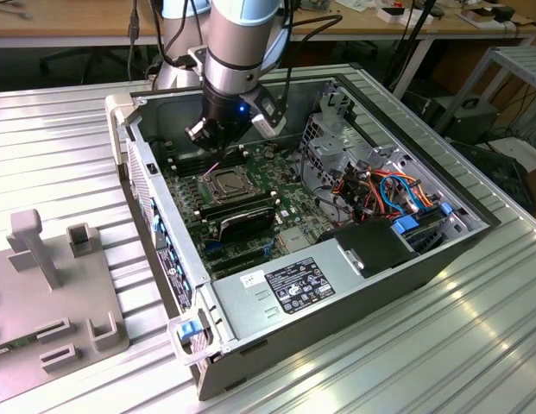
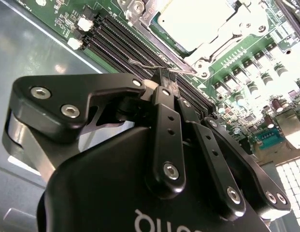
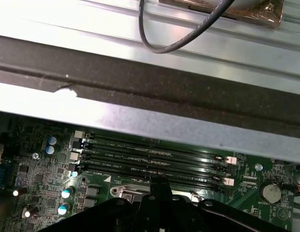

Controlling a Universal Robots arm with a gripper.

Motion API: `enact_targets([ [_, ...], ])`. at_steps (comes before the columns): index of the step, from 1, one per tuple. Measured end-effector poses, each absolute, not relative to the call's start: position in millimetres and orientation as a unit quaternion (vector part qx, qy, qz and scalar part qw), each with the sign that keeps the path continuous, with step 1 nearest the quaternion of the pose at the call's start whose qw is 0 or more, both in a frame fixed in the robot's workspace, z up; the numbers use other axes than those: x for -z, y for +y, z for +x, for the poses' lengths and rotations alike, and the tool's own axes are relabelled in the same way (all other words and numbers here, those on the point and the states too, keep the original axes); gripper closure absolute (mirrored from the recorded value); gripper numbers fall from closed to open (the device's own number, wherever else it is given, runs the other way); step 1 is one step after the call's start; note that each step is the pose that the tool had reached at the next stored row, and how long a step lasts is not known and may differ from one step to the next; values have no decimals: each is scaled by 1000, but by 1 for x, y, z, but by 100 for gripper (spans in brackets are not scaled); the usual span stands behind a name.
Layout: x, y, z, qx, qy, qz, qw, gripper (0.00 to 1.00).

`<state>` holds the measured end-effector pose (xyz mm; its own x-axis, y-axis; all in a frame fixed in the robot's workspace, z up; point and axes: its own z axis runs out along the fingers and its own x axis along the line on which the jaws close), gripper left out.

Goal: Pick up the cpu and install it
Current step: 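Install the first cpu locking lever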

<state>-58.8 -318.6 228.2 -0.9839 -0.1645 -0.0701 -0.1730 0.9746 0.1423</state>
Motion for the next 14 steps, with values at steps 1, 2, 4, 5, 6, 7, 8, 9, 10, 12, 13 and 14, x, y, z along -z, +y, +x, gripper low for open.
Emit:
enact_targets([
  [1, -228, -319, -58, -74, 993, -85, 29, 89],
  [2, -226, -319, -57, -74, 993, -85, 29, 89],
  [4, -225, -319, -55, -74, 993, -85, 29, 89],
  [5, -224, -319, -54, -74, 993, -85, 29, 89],
  [6, -223, -319, -53, -74, 993, -85, 29, 89],
  [7, -222, -319, -52, -74, 993, -85, 29, 89],
  [8, -221, -319, -52, -74, 993, -85, 29, 89],
  [9, -221, -319, -52, -74, 993, -85, 29, 89],
  [10, -221, -319, -52, -74, 993, -85, 29, 89],
  [12, -220, -319, -52, -74, 993, -85, 29, 89],
  [13, -219, -319, -52, -74, 993, -85, 29, 89],
  [14, -218, -319, -52, -74, 993, -85, 29, 89],
])
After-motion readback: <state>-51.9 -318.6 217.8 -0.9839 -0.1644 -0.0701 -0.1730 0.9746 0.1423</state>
